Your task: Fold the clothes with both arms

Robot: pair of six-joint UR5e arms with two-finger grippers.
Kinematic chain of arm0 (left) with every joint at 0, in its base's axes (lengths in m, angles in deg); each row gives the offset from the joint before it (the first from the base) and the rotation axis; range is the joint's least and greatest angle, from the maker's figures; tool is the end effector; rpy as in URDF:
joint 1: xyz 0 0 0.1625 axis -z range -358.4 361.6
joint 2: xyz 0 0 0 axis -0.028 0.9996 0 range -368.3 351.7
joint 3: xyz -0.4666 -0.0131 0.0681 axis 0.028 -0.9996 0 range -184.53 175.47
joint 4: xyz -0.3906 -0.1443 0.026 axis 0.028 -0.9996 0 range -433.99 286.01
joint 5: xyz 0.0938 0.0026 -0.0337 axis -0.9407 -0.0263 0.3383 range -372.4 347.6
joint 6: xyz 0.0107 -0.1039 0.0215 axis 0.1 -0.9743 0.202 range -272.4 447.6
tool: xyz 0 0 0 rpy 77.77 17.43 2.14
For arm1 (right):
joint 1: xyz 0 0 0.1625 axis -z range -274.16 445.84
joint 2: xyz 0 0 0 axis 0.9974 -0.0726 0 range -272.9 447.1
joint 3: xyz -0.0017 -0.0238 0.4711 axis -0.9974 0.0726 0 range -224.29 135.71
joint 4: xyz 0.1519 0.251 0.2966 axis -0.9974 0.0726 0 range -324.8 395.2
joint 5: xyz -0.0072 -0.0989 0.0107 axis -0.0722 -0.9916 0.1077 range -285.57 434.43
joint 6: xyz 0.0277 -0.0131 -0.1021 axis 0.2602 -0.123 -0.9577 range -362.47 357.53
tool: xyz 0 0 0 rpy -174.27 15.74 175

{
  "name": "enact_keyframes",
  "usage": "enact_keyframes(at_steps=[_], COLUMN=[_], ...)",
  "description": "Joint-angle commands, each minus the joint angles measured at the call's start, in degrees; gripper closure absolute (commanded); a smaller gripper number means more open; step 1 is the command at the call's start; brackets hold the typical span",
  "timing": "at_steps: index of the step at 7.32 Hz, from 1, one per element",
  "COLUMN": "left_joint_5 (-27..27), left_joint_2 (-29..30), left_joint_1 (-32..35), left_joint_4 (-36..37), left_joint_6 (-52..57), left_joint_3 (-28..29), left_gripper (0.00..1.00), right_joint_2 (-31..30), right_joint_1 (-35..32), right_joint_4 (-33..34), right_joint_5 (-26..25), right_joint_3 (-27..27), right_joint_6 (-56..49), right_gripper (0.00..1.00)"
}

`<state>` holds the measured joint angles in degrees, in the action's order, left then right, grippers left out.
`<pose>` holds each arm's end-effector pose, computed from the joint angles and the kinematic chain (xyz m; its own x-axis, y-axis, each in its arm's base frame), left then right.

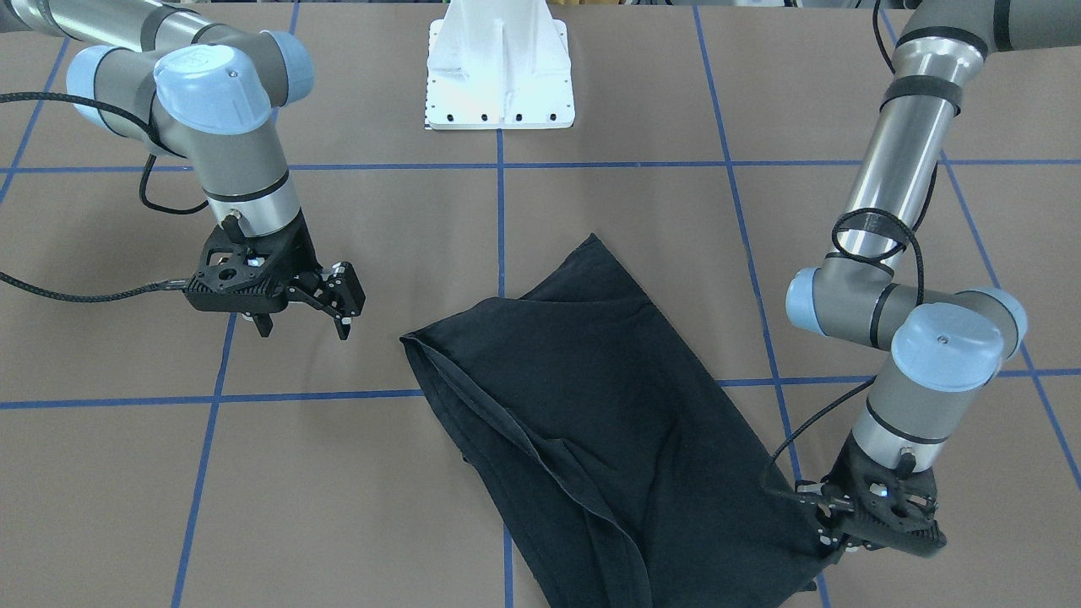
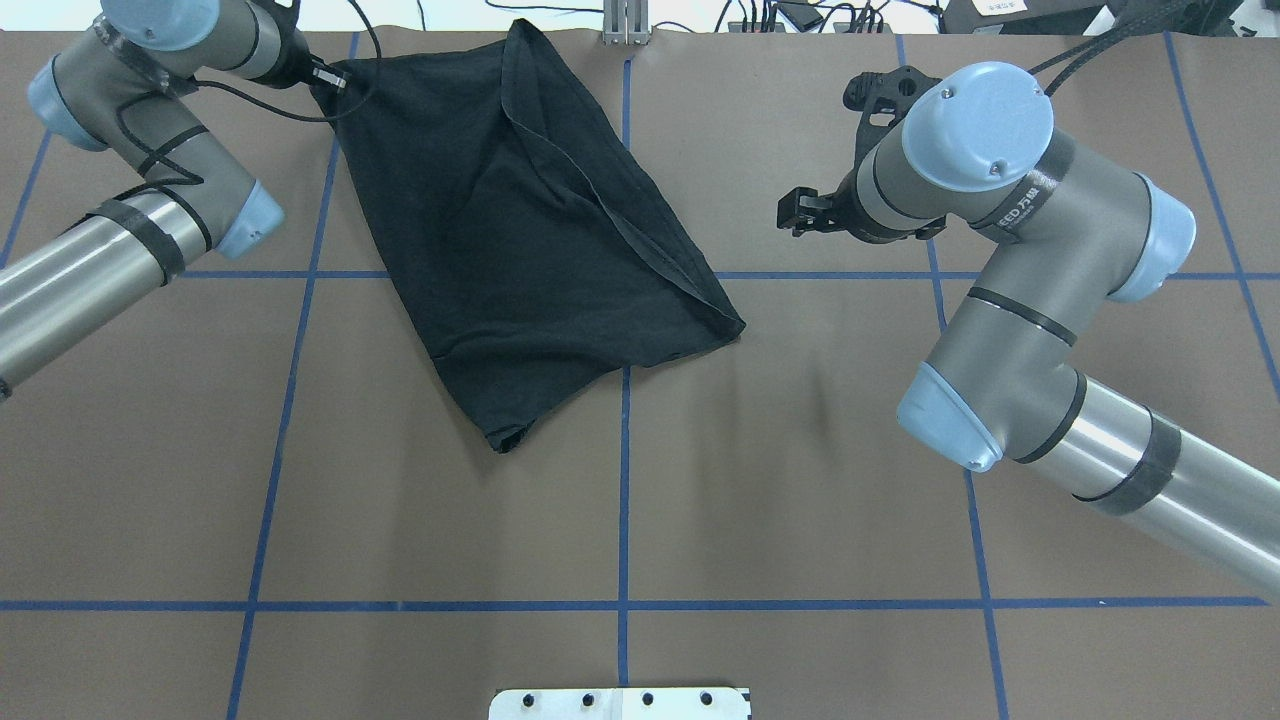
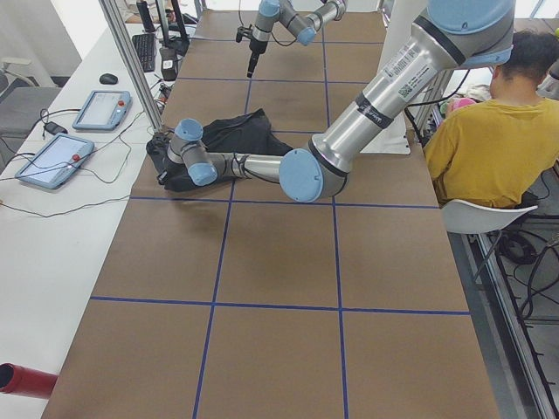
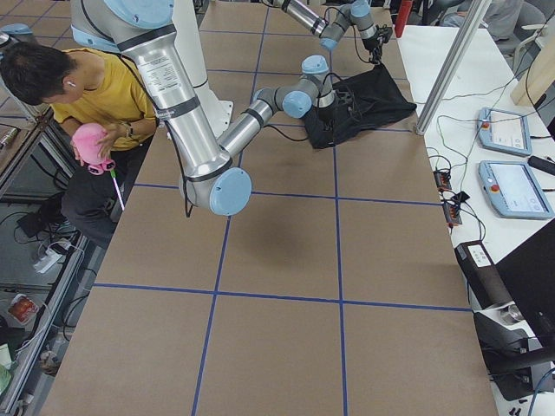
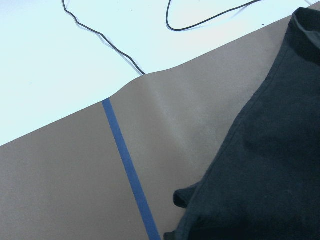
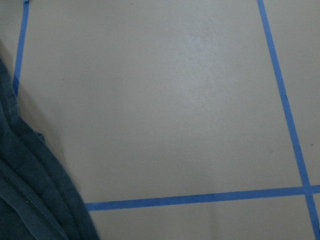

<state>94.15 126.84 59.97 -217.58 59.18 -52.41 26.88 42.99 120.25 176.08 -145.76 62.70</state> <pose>0.3683 -0.7943 0.4474 0.7456 0.3971 -0.5352 0.0753 0.7478 0.6596 -0.4195 -0.5416 0.3115 0.6953 0.0840 0.7138 -0.2944 0.9393 0.1762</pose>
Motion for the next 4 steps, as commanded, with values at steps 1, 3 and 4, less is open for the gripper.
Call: enact_keyframes(at_steps=[1,3,4], left_joint_5=[9.15,9.56,9.47], left_joint_2=[-4.76,-11.63,-14.61], left_joint_1=[2.36,2.45,2.37], left_joint_4=[-0.29,-0.38,-0.46], left_joint_6=[0.91,-0.05,-0.32], left_joint_3=[-7.98,-15.90,-18.89], left_gripper=[0.00,0.00,0.00], right_joint_2=[4.46,16.92,20.71], right_joint_1=[0.21,0.48,0.65], right_joint_4=[0.02,-6.42,-16.49], right_joint_5=[-0.05,-0.14,-0.31], right_joint_3=[3.01,19.47,29.39], right_joint_6=[-0.05,4.05,7.13], right_gripper=[0.00,0.00,0.00])
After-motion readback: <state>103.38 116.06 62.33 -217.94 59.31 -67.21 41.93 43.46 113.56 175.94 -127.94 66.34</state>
